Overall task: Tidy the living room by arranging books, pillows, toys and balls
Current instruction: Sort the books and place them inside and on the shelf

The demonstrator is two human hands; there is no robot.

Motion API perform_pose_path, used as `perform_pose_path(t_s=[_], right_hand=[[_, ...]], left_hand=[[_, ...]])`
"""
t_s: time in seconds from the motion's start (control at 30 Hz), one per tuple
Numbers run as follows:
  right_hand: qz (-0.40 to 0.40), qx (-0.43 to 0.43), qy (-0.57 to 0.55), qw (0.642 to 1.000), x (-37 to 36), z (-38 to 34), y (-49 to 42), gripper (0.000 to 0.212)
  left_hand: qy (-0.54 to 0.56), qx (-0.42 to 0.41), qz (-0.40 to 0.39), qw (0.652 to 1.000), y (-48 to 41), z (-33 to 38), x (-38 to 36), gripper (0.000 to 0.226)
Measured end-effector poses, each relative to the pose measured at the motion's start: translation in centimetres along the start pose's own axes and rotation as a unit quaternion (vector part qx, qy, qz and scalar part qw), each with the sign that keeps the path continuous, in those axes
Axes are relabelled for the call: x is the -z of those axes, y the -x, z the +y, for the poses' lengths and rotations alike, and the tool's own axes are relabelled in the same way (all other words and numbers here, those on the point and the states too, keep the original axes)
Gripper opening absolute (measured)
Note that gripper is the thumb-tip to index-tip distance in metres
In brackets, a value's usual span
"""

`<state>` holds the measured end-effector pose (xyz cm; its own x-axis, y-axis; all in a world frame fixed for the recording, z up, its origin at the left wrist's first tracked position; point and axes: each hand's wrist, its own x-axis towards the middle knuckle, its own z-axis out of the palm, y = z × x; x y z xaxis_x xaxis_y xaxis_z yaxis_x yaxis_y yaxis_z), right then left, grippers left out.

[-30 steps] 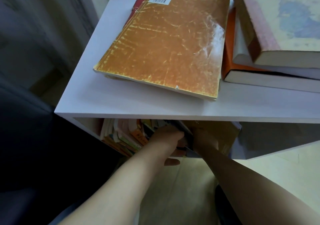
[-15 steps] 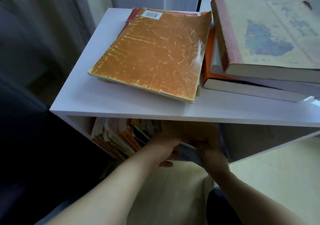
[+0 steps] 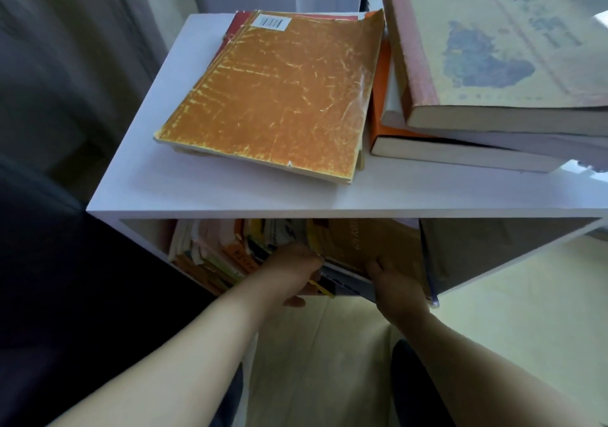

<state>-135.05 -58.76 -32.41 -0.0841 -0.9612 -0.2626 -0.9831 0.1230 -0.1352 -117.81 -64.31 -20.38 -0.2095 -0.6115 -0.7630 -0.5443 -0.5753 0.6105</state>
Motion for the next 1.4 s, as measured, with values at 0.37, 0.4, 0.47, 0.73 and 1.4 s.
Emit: perform_pose_path(t_s=[0.37,0.4,0.47,0.73,1.4], right_hand=[[-0.090,-0.018,-0.025,0.995,6.6,-2.5,5.2,0.039],[-0.087,-0.020,-0.049,0.995,7.5,-3.0,6.1,0.036],[-0.048,-0.019,-0.097,0.994,9.6,-3.7,7.8,0.028],[0.128,0.033,-0.197,0.972,20.8,-7.2,13.1,0.024],[0.105,0.077,0.011,0.991,25.2,-12.1,3.8,0.062]], left_hand=[[-0.176,-0.091,0.031,0.980,4.7,-2.2,0.7,0.027],[-0.183,-0.110,0.044,0.976,5.7,-2.3,1.0,0.030],[-0.198,-0.164,0.080,0.963,8.0,-2.2,1.6,0.031],[-0.188,-0.299,0.163,0.921,16.0,1.3,4.7,0.008],[-0.551,-0.228,0.193,0.779,11.1,8.7,13.3,0.077]])
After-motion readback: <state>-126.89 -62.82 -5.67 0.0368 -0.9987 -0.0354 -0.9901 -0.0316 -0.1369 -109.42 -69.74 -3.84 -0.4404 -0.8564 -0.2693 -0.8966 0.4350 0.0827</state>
